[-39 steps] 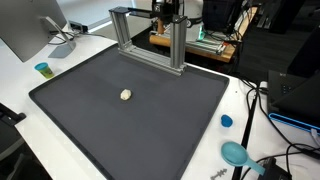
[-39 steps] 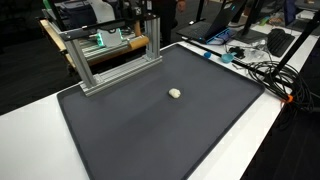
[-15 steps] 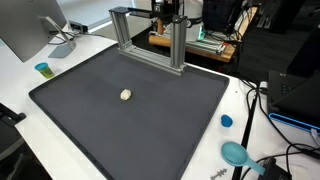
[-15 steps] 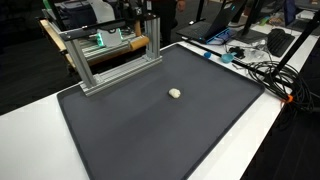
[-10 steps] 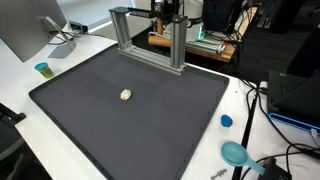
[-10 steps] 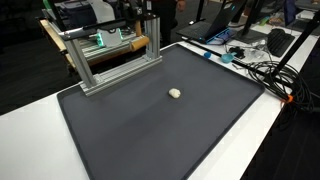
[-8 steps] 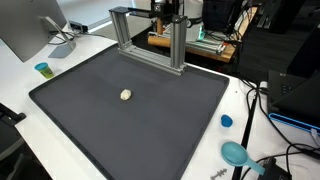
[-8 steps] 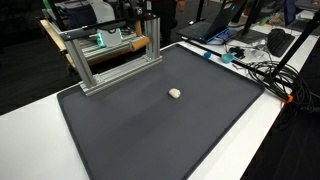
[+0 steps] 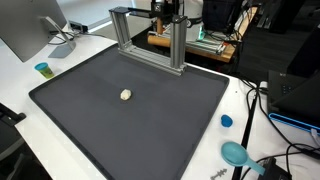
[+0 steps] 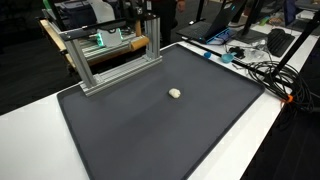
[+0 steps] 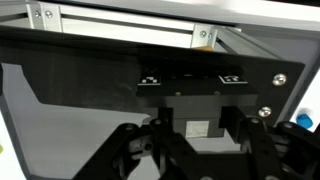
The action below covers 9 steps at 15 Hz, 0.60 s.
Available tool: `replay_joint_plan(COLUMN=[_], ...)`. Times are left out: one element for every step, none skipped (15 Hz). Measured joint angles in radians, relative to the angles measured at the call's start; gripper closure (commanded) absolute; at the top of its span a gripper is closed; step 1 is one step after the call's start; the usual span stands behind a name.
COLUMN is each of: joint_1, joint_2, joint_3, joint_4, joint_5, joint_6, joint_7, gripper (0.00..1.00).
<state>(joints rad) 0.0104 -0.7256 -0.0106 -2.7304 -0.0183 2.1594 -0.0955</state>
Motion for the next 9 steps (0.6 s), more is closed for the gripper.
replay_joint_plan(joint_1=[-0.002, -0.003, -0.003, -0.004, -0.005, -0.004, -0.001, 0.002, 0.002], joint_2=[0.000, 0.000, 0.000, 0.002, 0.006, 0.014, 0.026, 0.039, 0.051], joint_3=[0.009, 0.014, 0.015, 0.015, 0.016, 0.020, 0.026, 0.032, 0.036], joint_4=[0.000, 0.001, 0.002, 0.003, 0.004, 0.003, 0.003, 0.004, 0.006], joint_5=[-0.005, -0.008, -0.009, -0.009, -0.009, -0.007, -0.005, -0.002, -0.005], joint_6=[0.000, -0.002, -0.005, -0.008, -0.012, -0.017, -0.021, -0.021, -0.021], joint_7=[0.010, 0.014, 0.015, 0.018, 0.028, 0.042, 0.056, 0.069, 0.078], gripper=[0.42, 0.34, 0.35, 0.31, 0.25, 0.29, 0.30, 0.37, 0.55])
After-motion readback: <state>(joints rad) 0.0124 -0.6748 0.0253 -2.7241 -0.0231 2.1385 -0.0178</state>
